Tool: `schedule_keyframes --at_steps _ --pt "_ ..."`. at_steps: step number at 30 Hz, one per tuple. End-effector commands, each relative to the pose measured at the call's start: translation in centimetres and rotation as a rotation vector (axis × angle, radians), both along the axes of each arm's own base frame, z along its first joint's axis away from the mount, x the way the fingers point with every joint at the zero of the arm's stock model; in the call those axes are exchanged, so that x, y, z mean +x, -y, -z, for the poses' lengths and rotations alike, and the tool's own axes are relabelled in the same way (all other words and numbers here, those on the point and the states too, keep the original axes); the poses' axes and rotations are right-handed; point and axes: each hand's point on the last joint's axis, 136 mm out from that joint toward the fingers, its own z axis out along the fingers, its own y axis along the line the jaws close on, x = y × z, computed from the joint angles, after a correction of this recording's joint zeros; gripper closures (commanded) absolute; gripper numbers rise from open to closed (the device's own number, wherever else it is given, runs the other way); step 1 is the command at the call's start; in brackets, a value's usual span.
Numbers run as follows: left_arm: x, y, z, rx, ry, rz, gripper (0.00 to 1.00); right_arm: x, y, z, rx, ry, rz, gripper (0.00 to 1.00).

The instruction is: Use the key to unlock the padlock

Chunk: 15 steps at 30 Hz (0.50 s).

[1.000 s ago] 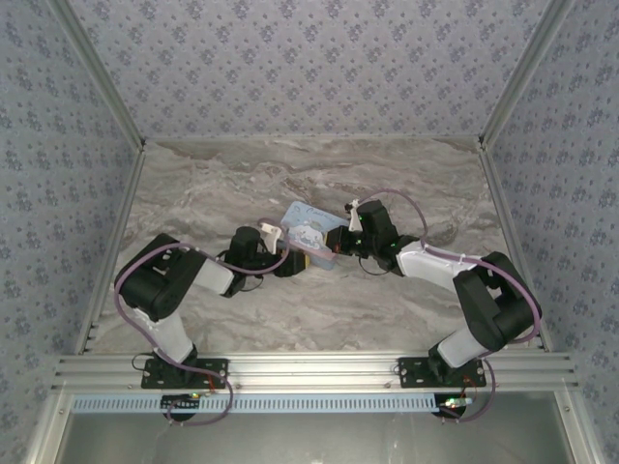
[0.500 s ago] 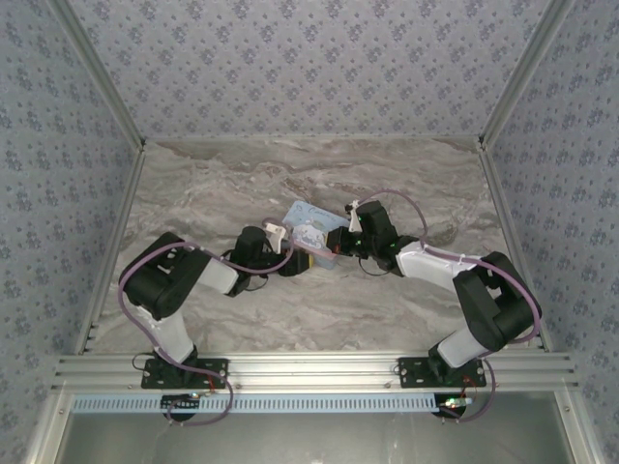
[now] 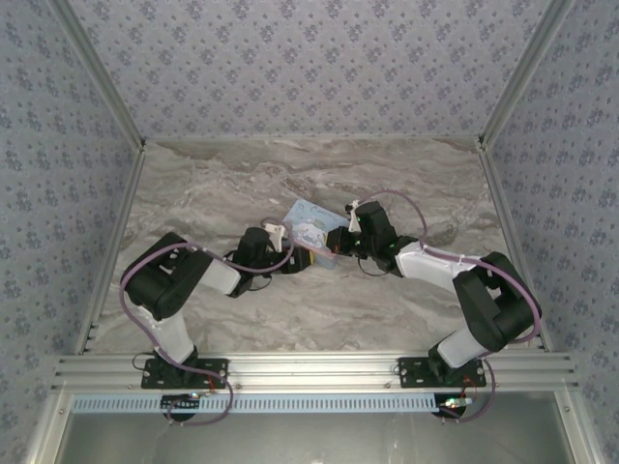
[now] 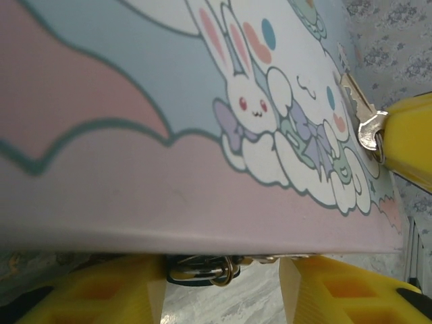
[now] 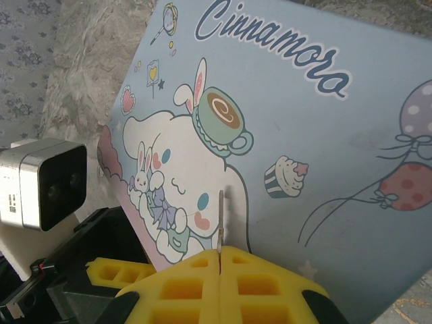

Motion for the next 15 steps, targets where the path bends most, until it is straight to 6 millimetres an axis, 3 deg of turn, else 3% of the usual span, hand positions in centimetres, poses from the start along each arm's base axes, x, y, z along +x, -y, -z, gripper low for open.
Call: schedule_keyframes --at_steps 1,15 --pt "0.11 0.86 0.36 -0.015 -0.05 -0.013 0.54 -2.47 1.38 3.95 -0.094 -0.136 0.012 1.0" --pt "0.31 1.43 0.42 -0.018 -0.087 -0.03 0.63 -2.46 1.19 3.79 -0.094 -0.131 0.009 1.0"
